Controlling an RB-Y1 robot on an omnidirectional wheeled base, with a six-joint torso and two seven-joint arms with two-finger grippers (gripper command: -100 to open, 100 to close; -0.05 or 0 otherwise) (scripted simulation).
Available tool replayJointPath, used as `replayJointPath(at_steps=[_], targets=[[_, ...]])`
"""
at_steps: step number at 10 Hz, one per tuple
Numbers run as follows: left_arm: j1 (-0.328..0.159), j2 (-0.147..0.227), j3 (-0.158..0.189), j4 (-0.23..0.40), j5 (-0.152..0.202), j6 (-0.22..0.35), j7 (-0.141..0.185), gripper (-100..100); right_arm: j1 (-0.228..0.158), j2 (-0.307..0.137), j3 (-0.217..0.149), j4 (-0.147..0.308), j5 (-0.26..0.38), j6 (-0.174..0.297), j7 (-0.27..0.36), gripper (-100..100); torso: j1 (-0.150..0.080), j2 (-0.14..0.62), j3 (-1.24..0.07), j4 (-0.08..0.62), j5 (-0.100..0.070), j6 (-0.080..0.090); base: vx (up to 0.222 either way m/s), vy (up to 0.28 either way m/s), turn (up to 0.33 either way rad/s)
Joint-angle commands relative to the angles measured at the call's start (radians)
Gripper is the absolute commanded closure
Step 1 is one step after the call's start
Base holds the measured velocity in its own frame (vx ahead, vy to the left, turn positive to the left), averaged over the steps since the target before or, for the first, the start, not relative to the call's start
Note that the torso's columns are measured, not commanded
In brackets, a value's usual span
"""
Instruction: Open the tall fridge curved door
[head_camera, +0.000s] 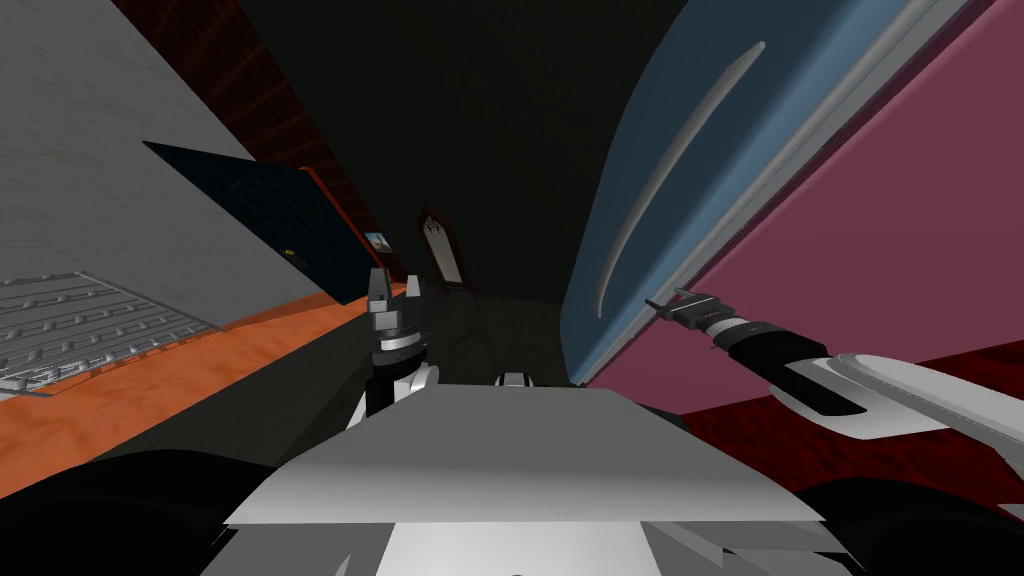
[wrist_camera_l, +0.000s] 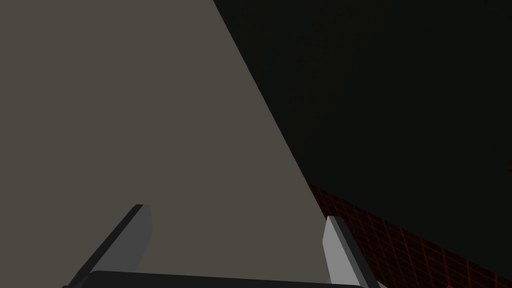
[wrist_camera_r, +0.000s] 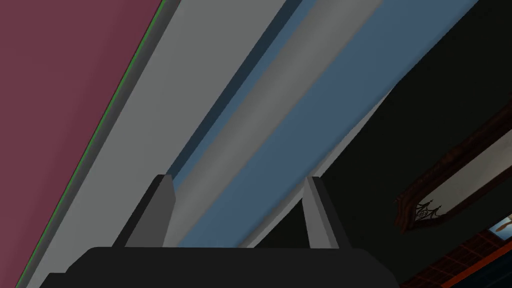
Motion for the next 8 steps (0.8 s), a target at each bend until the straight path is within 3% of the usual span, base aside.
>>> replayJointPath(at_steps=[1,5,8], targets=[[0.000,0.000,0.000,0.000,0.000,0.000,0.000,0,-0.013,-0.045,-0.039,0.015,0.022,0.014,0.022,-100,0.000,-0.001,-0.001,-0.001,0.000,0.000,0.040,0.091,-0.008],[0.000,0.000,0.000,0.000,0.000,0.000,0.000,0,-0.002,-0.082,-0.058,0.029,0.041,0.029,0.037,-100,-0.013,0.001,0.001,0.000,-0.006,0.004,0.019,0.044,-0.011],[0.000,0.000,0.000,0.000,0.000,0.000,0.000,0,0.005,-0.106,-0.070,0.037,0.053,0.039,0.047,-100,-0.004,-0.004,-0.002,-0.001,-0.002,0.000,0.032,0.060,-0.038]])
